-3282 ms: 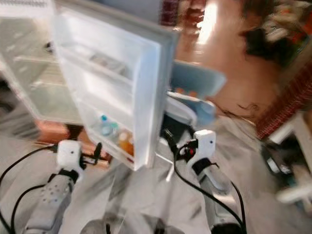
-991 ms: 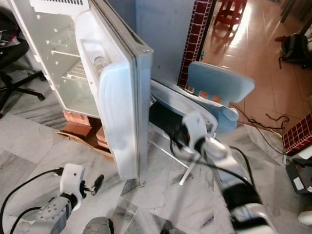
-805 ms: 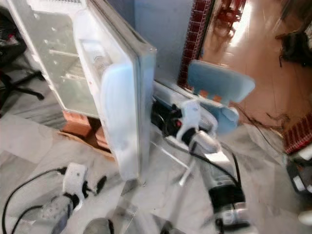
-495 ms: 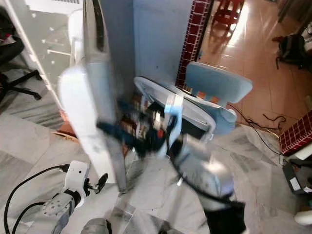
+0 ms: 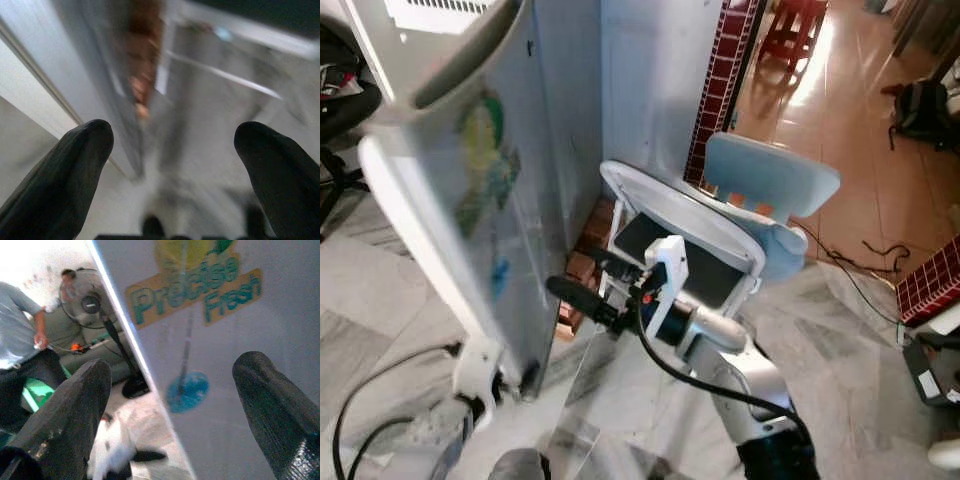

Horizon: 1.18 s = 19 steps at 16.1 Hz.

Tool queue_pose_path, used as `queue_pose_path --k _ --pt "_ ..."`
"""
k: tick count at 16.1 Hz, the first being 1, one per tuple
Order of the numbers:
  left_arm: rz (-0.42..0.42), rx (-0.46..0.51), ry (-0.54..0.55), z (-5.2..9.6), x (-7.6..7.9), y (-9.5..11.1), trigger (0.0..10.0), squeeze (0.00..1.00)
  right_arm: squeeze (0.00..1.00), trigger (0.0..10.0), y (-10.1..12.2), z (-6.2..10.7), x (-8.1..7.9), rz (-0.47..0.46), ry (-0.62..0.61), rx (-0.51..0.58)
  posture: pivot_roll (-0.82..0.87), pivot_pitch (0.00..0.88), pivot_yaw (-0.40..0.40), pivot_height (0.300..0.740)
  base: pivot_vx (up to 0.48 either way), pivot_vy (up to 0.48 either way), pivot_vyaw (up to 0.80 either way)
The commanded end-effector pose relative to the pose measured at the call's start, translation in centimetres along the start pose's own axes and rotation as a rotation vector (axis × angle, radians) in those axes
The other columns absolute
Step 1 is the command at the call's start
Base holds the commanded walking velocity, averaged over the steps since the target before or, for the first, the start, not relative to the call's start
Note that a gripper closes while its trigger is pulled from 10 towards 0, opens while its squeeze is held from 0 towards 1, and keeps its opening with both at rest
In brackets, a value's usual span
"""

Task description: Restocking fridge

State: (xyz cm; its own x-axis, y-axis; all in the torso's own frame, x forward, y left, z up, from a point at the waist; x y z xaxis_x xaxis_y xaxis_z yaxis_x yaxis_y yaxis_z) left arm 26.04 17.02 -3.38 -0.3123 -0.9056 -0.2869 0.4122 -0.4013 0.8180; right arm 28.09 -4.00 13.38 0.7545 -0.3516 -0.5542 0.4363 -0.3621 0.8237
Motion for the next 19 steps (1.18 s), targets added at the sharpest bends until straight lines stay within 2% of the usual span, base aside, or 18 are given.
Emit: queue_pose_path --k 1,2,4,5,6,7,8,9,10,12,14,19 --pt "-0.023 0.055 0.250 -0.3 -5.8 1.6 10.0 0.00 0.00 10.0 0.4 0.3 1.1 0.038 -0.065 0.024 0.14 0.035 -0.053 0.740 0.000 0.000 0.00" --pt "0.002 0.040 0.327 -0.4 -8.5 1.9 10.0 0.00 0.00 10.0 0.5 0.4 1.6 0.055 -0.091 0.043 0.14 0.035 -0.057 0.740 0.000 0.000 0.00" --pt "-0.031 0.037 0.518 0.6 -14.8 2.7 10.0 0.00 0.00 10.0 0.1 0.6 1.8 0.065 -0.101 0.034 0.14 0.032 -0.054 0.740 0.000 0.000 0.00" --pt "-0.022 0.043 0.556 1.1 -16.0 2.9 10.0 0.00 0.00 10.0 -0.2 0.7 1.8 0.078 -0.103 0.019 0.14 0.032 -0.052 0.740 0.000 0.000 0.00" --pt "-0.037 0.059 0.571 1.4 -16.5 3.4 10.0 0.00 0.00 10.0 -0.4 0.8 1.9 0.083 -0.109 0.010 0.14 0.033 -0.049 0.740 0.000 0.000 0.00" --pt "-0.056 0.080 0.547 1.4 -15.7 3.8 10.0 0.00 0.00 10.0 -0.4 0.9 1.9 0.080 -0.114 0.010 0.14 0.034 -0.047 0.740 0.000 0.000 0.00" --pt "-0.082 0.126 0.496 0.9 -13.5 4.5 10.0 0.00 0.00 10.0 -0.6 0.9 2.0 0.084 -0.117 0.007 0.14 0.037 -0.044 0.740 0.000 0.000 0.00" --pt "-0.087 0.143 0.483 0.7 -12.7 4.7 10.0 0.00 0.00 10.0 -0.7 0.9 2.0 0.088 -0.118 0.007 0.14 0.037 -0.044 0.740 0.000 0.000 0.00" --pt "-0.076 0.216 0.381 0.1 -8.6 5.8 10.0 0.00 0.00 10.0 -1.2 0.9 2.1 0.097 -0.124 -0.001 0.14 0.041 -0.046 0.740 0.000 0.000 0.00" --pt "-0.060 0.264 0.320 0.2 -6.1 6.6 10.0 0.00 0.00 10.0 -1.6 1.2 2.3 0.124 -0.141 -0.019 0.14 0.044 -0.049 0.740 0.000 0.000 0.00" --pt "-0.059 0.277 0.319 0.5 -5.9 7.3 10.0 0.00 0.00 10.0 -1.0 1.3 3.0 0.151 -0.204 0.025 0.14 0.053 -0.049 0.740 0.000 0.000 0.00" --pt "-0.055 0.333 0.355 1.5 -8.1 10.2 10.0 0.00 0.00 10.0 0.8 2.4 5.1 0.216 -0.436 0.180 0.14 0.081 -0.057 0.740 0.000 0.102 0.00"
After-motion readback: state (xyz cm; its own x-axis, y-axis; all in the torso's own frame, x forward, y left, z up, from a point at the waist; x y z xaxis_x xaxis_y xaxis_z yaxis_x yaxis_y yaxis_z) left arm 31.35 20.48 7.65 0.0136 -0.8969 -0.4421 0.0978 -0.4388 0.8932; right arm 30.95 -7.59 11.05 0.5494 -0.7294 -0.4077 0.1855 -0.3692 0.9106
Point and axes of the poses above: a point about 5 cm out from each wrist's last joint towards the gripper, its own z axis pointing back from the gripper into the wrist, its own y axis along the axis of the wrist's last joint, x = y × z, the point moved 5 cm from there along -z, pointing out of the wrist towards the gripper, and after that the axes turned 14 degrees about -z, right-handed, at the moved point
